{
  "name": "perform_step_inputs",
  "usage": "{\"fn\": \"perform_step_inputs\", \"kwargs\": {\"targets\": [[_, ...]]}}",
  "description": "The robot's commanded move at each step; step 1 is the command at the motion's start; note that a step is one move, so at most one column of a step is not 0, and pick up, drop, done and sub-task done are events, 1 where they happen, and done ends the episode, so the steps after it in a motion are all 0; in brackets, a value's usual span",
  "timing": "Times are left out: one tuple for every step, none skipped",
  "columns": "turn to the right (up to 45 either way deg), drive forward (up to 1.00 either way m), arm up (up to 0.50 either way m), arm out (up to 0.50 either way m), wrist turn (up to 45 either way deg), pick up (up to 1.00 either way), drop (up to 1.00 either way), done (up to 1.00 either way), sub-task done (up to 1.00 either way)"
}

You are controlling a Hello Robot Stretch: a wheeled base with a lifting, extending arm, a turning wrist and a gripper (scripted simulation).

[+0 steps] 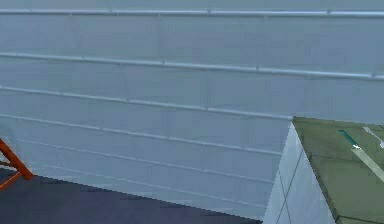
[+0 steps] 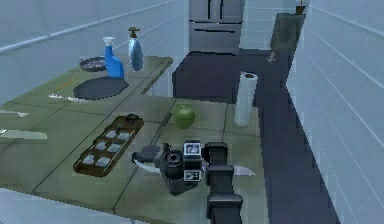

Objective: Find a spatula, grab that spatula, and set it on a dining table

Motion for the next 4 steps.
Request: {"fn": "perform_step_inputs", "kwargs": {"targets": [[0.0,0.00,0.10,0.00,0.0,0.00,0.00,0.00,0.00],[0.0,0.00,0.04,0.00,0.0,0.00,0.00,0.00,0.00],[0.0,0.00,0.00,0.00,-45.0,0.00,0.00,0.00,0.00],[0.0,0.00,0.00,0.00,-45.0,0.00,0.00,0.00,0.00]]}}
